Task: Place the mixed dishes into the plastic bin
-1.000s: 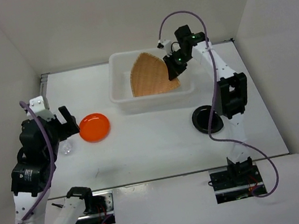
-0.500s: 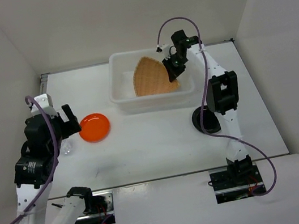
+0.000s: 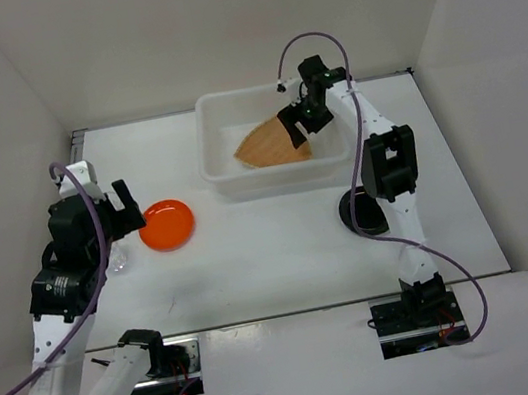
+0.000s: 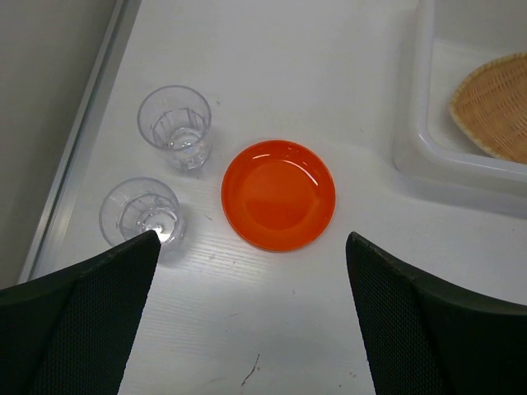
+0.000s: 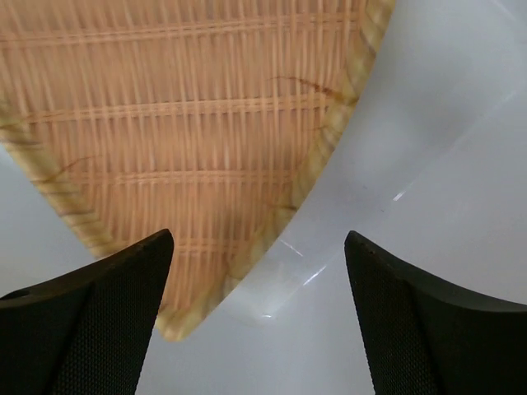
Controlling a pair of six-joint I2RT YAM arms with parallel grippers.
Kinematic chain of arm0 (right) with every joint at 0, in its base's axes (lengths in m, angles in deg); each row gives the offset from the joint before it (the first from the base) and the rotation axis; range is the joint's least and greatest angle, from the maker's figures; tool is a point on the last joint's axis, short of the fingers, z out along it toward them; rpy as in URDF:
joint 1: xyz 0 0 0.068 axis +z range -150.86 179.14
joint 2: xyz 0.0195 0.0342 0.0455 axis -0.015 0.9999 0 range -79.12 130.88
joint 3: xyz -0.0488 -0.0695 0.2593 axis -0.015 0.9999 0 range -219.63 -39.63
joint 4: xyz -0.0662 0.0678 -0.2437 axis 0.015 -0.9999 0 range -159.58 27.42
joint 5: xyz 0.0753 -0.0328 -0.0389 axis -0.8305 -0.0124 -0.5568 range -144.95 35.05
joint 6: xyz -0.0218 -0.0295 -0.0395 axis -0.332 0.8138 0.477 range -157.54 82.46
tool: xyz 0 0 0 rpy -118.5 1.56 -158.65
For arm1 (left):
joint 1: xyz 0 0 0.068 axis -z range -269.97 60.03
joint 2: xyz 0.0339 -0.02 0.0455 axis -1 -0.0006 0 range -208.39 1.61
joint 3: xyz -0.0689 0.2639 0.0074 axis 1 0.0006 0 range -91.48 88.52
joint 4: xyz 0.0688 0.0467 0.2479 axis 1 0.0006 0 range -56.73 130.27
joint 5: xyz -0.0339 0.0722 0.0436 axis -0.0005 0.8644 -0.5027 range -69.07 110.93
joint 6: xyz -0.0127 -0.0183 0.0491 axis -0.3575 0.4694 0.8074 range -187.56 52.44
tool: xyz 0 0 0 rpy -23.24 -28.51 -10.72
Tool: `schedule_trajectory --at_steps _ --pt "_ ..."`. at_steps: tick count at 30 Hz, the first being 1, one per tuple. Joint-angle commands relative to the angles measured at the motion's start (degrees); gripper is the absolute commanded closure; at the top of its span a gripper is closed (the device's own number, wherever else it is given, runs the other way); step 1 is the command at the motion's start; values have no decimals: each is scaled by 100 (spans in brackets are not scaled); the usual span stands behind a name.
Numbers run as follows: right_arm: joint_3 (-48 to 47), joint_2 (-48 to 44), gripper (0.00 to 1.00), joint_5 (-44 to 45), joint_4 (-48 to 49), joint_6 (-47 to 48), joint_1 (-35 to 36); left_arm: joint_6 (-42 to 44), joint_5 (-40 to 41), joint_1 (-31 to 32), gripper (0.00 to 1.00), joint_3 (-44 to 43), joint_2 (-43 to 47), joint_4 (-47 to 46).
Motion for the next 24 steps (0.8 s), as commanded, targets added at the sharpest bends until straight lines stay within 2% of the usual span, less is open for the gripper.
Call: schedule_trajectory --at_steps 1,5,7,8,11,14,16,18,21,24 --pt "-42 -560 10 659 413 -208 21 121 86 -36 0 147 166 -296" --pt "-253 -1008 7 898 545 -357 -32 183 209 -36 0 298 298 -349" --pt "-323 -1578 7 960 615 -418 -84 236 209 -36 0 350 299 -402" --pt "-324 -1815 4 960 694 -488 -145 236 270 -36 0 350 299 -402" --pt "97 -2791 2 960 827 -559 -452 297 324 -36 0 473 430 -402" --pt "1211 -3460 2 680 809 -612 -1093 297 324 -36 0 631 641 -463" --pt "2318 -3767 2 206 669 -542 -1839 297 376 -36 0 632 756 -463" --pt "3452 -3970 2 -494 581 -87 -2637 245 376 -36 0 684 844 -463" --pt "4637 -4147 2 -867 442 624 -3098 297 324 -36 0 684 844 -463" --pt "5353 -3831 2 -1060 282 1057 -3160 411 131 -36 0 684 537 -516"
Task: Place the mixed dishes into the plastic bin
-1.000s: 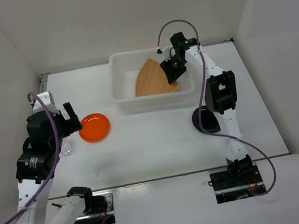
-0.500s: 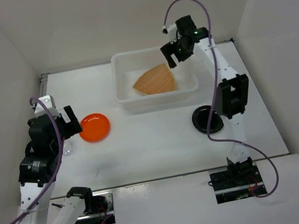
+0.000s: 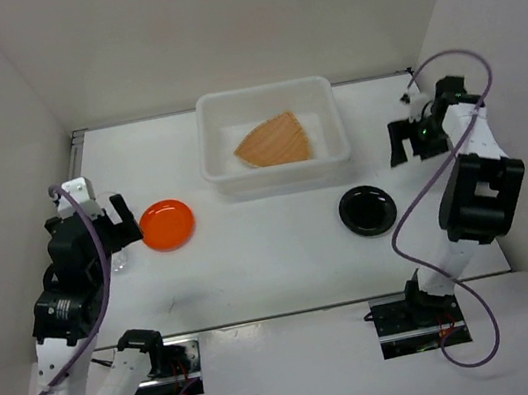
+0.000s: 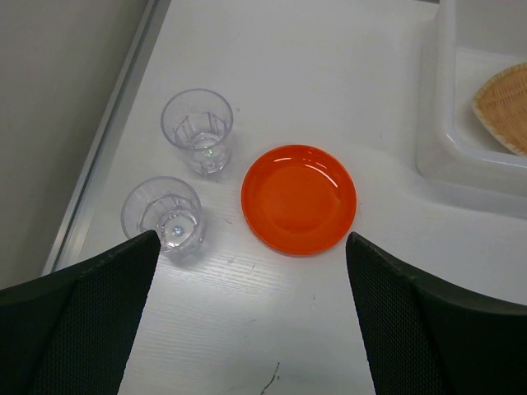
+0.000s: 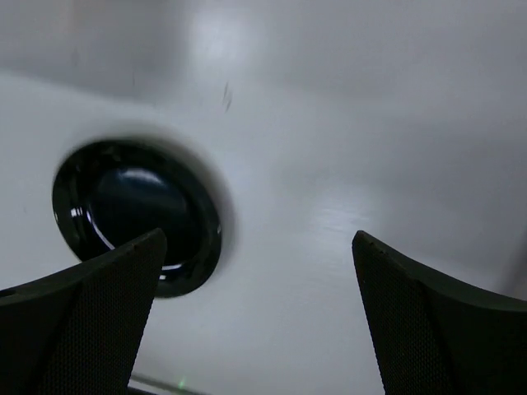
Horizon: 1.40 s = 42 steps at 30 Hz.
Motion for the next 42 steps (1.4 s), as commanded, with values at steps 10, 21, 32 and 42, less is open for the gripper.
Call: schedule_trajectory --at_steps 10,21,32,42 --pt "579 1824 2 -1608 -884 1108 -524 318 -224 -31 0 -31 -320 -307" --pt "780 2722 20 -1855 -726 1258 -524 186 -119 -31 0 22 -116 -254" --pt "956 2941 38 -1266 -876 1583 -243 133 -119 -31 0 84 -117 -254" --pt "1079 2994 95 -967 -639 1460 -119 133 -172 -31 0 84 -178 -254"
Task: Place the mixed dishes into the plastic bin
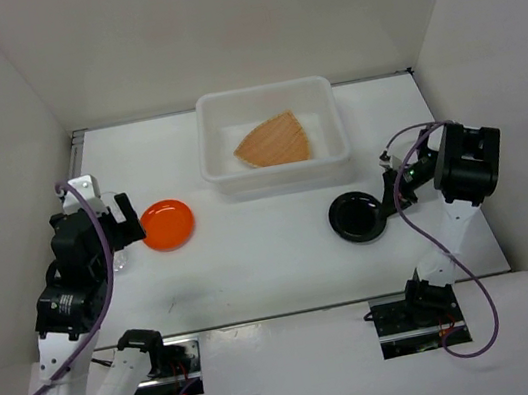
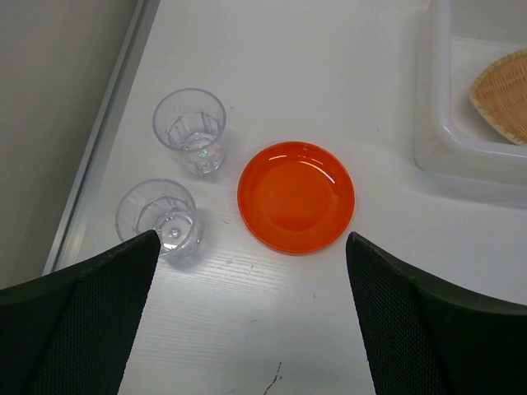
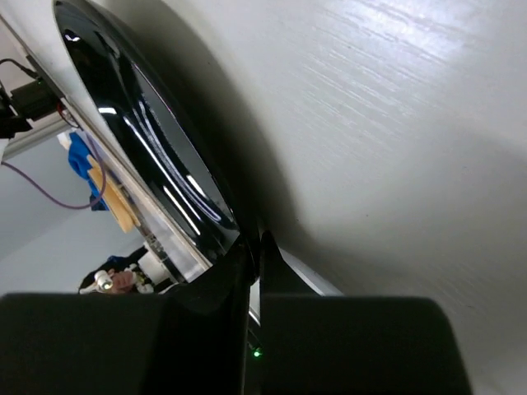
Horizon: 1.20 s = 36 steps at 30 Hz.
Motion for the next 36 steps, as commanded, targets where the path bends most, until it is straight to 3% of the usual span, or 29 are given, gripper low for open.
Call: schedule_trajectory --at_steps 1,7,11,17,23,32,36 --pt "150 221 100 1138 1073 262 47 -63 -14 -31 0 18 -1 -133" --pt "-86 -306 100 885 767 593 -418 -63 -14 -31 0 18 52 -133" --pt "-447 -676 100 410 -767 1762 -954 -63 38 -31 0 71 113 -133" --pt "-70 -2336 100 962 -773 2380 -894 -63 143 -31 0 71 113 -186" --pt "-631 -2830 100 59 -773 2153 -841 -63 144 -31 0 124 61 -238" --pt "-3696 -1954 100 -1269 -773 1046 160 -63 144 -31 0 124 113 -239" --pt "-6126 -899 100 -1375 -773 -50 836 -116 249 -84 0 124 166 -239"
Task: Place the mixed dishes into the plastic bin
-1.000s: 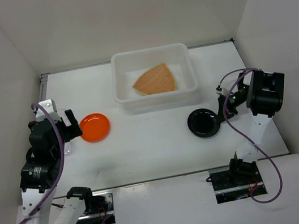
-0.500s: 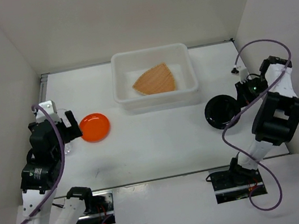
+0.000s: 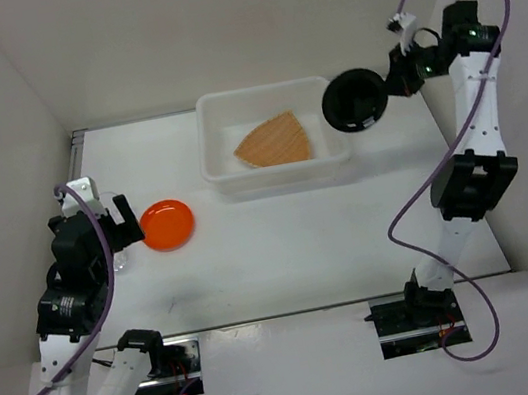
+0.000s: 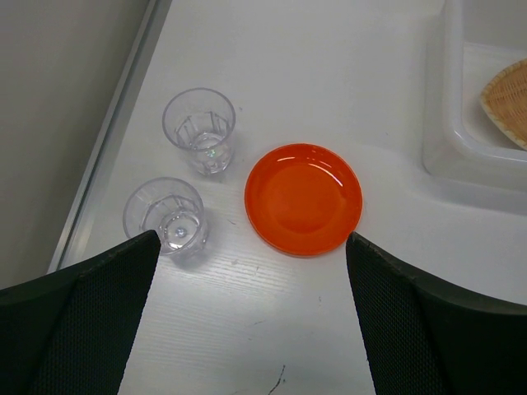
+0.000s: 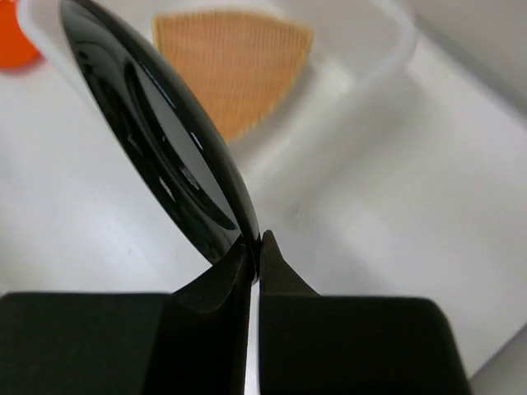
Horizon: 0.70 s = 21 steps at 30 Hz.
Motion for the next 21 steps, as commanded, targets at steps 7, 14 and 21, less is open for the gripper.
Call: schedule_trajectory --at_steps 7,14,21 --pt "-2340 1607 100 472 463 -1409 1871 -160 202 -58 0 27 206 -193" --pt "-3140 3011 100 1466 799 -1647 2706 -160 254 -58 0 27 92 -193" --pt "-4080 4094 100 2275 975 -1788 2971 -160 254 -58 0 27 -31 -193"
